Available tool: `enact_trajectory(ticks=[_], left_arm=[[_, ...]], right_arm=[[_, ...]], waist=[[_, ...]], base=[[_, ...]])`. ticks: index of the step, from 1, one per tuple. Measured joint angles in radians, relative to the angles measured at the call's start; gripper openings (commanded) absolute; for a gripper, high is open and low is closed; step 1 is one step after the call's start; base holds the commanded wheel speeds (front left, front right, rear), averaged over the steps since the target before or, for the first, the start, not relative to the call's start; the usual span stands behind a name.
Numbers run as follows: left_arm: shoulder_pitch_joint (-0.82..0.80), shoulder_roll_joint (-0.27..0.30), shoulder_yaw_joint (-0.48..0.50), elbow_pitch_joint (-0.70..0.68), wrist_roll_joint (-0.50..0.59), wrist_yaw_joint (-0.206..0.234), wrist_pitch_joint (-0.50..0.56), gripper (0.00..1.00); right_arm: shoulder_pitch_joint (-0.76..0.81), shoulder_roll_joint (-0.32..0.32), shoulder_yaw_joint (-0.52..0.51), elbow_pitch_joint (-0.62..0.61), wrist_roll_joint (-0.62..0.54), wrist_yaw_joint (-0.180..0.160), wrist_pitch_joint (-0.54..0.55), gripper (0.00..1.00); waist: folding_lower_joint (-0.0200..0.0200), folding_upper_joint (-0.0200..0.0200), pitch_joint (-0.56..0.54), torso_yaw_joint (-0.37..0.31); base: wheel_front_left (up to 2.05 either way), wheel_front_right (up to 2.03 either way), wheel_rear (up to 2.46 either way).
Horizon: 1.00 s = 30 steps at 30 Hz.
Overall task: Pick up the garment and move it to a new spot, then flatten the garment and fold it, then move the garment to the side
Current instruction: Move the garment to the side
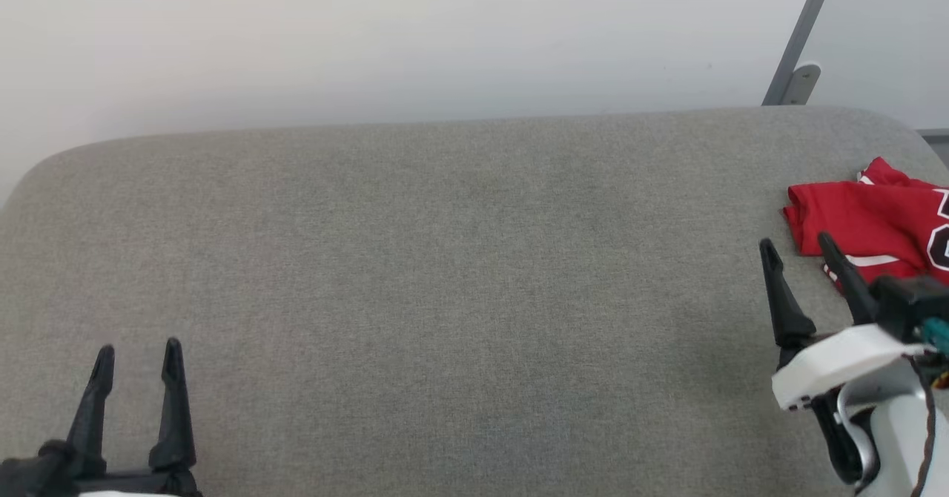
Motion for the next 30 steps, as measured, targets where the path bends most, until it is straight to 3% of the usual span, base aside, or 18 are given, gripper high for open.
enact_trajectory(ticks=[17, 30], left_arm=[[0.051, -0.021, 0.005, 0.105, 0.008, 0.000, 0.000, 1.00], [0.060, -0.031, 0.016, 0.119, 0.003, 0.000, 0.000, 1.00]], right_arm=[[0.199, 0.095, -0.048, -0.116, -0.079, 0.000, -0.058, 1.00], [0.267, 0.149, -0.068, -0.142, -0.103, 0.000, -0.063, 1.00]], waist=[[0.0000, 0.0000, -0.032, 0.015], [0.0000, 0.0000, -0.035, 0.017]], base=[[0.00, 0.00, 0.00], [0.00, 0.00, 0.00]])
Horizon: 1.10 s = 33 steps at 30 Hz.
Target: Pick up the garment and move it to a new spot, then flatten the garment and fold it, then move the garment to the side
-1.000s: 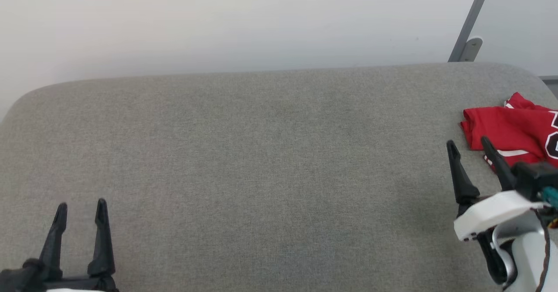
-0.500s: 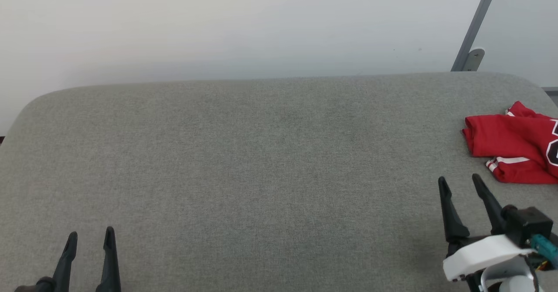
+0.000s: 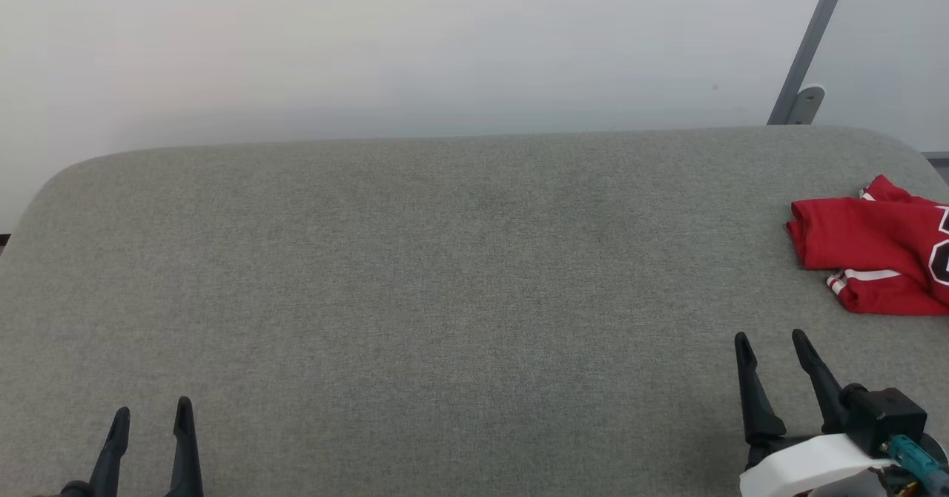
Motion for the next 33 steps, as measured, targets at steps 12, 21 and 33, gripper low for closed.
enact_trajectory(ticks=[12, 21, 33], left_arm=[[-0.001, 0.001, -0.012, -0.006, -0.007, 0.000, 0.000, 1.00], [-0.016, 0.019, -0.048, -0.001, -0.016, 0.000, 0.000, 1.00], [-0.013, 0.016, -0.066, 0.035, -0.022, 0.000, 0.003, 0.00]], right_arm=[[0.021, 0.022, -0.009, -0.013, -0.008, 0.000, 0.000, 1.00], [0.031, 0.031, -0.020, -0.020, -0.010, 0.000, 0.002, 1.00], [0.047, 0.038, -0.026, 0.004, -0.009, 0.000, 0.011, 0.00]], waist=[[0.0000, 0.0000, 0.005, 0.001], [0.0000, 0.0000, 0.008, 0.004], [0.0000, 0.0000, 0.008, 0.007]], base=[[0.00, 0.00, 0.00], [0.00, 0.00, 0.00], [0.00, 0.00, 0.00]])
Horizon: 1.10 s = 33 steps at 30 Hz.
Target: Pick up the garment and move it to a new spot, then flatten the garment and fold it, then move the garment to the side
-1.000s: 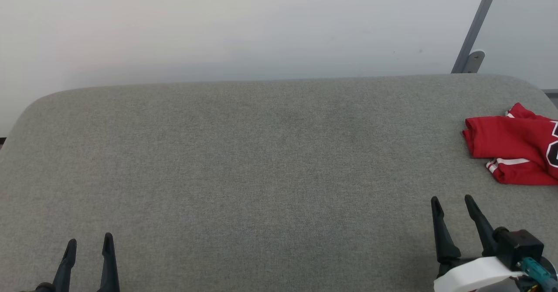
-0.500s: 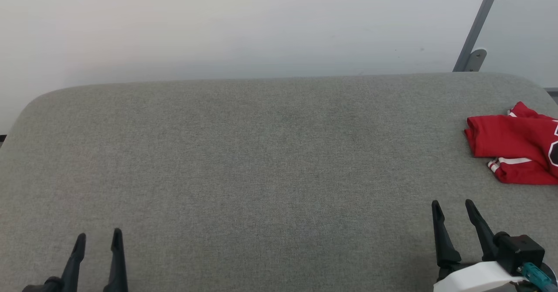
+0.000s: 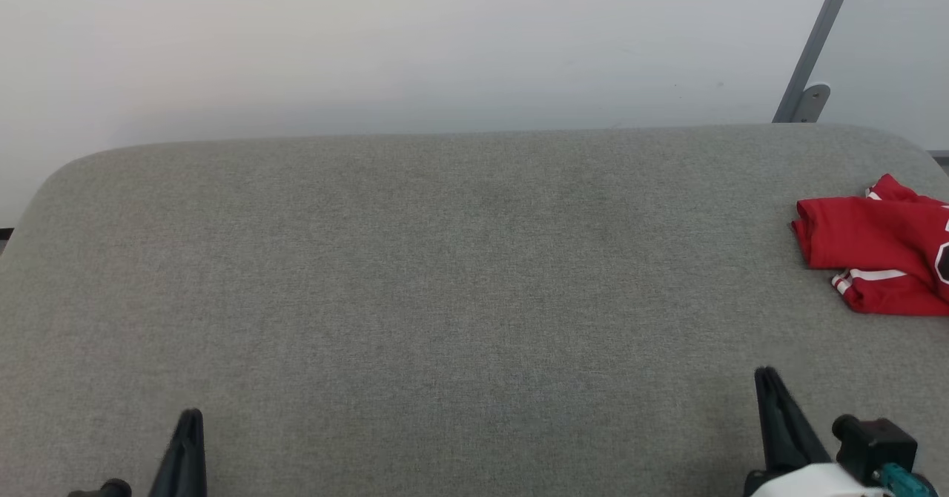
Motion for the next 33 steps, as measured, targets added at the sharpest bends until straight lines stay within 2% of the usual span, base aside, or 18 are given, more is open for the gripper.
enact_trajectory(ticks=[3, 18, 33], left_arm=[[0.003, -0.017, -0.005, 0.022, -0.009, 0.000, 0.007, 0.00], [-0.044, -0.037, -0.002, 0.049, -0.279, 0.000, 0.081, 0.00], [-0.096, -0.051, 0.004, 0.069, -0.489, 0.000, 0.138, 0.00]], right_arm=[[0.013, 0.001, -0.001, 0.023, 0.014, 0.000, 0.008, 0.00], [-0.010, 0.002, -0.011, 0.022, 0.302, 0.000, 0.079, 0.00], [-0.042, 0.004, -0.019, 0.020, 0.530, 0.000, 0.135, 0.00]], waist=[[0.0000, 0.0000, 0.000, 0.000], [0.0000, 0.0000, 0.002, -0.003], [0.0000, 0.0000, 0.003, -0.006]], base=[[0.00, 0.00, 0.00], [0.00, 0.00, 0.00], [0.00, 0.00, 0.00]])
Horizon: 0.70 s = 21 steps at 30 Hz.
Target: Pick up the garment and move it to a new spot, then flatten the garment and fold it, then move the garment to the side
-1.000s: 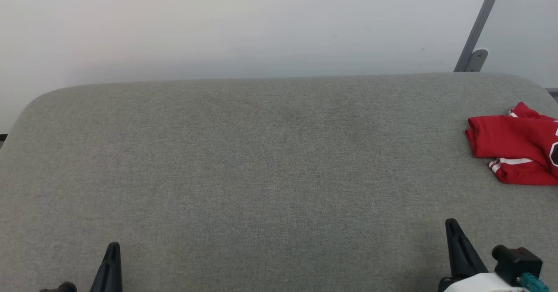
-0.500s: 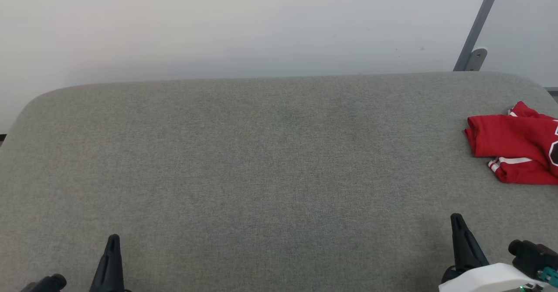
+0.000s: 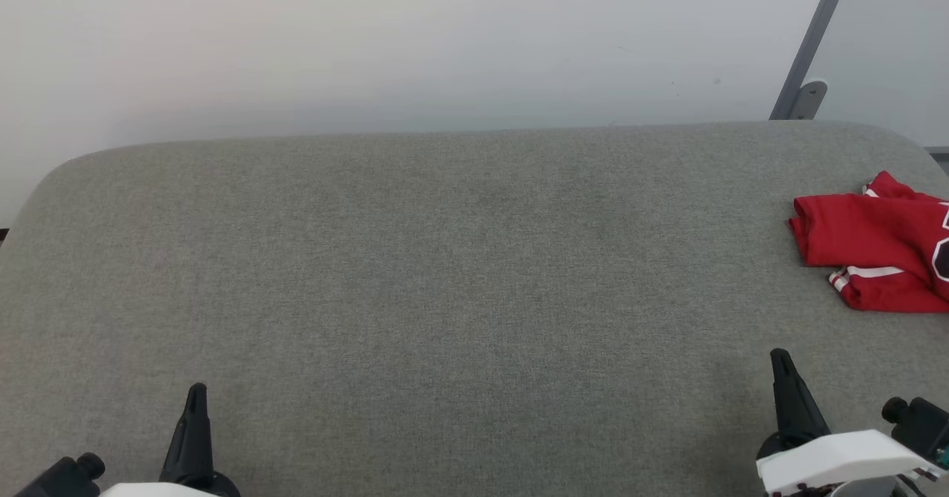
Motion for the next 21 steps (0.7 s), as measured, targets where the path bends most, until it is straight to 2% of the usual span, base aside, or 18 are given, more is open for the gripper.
enact_trajectory(ticks=[21], left_arm=[[-0.060, -0.021, 0.008, 0.025, -0.242, 0.000, 0.069, 0.00]], right_arm=[[-0.035, 0.002, -0.013, -0.003, 0.265, 0.000, 0.067, 0.00]], waist=[[0.0001, 0.0000, 0.002, -0.004]], base=[[0.00, 0.00, 0.00]])
